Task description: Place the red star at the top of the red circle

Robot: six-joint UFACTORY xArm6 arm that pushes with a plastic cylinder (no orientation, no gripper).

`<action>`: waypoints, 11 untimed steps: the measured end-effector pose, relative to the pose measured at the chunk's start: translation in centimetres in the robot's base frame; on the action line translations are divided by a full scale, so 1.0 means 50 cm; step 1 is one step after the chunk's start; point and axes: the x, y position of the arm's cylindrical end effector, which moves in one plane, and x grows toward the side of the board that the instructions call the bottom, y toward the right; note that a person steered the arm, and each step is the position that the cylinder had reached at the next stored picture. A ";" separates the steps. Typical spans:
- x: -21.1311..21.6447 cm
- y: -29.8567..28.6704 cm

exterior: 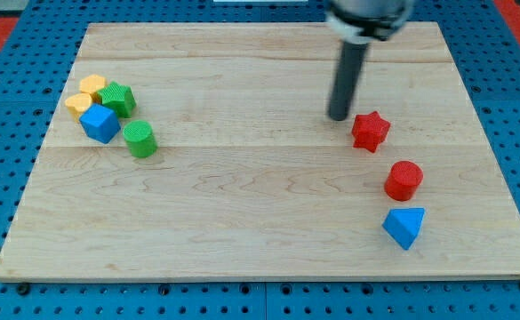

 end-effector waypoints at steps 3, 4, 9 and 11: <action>0.075 0.099; 0.075 0.118; 0.059 0.261; -0.009 0.305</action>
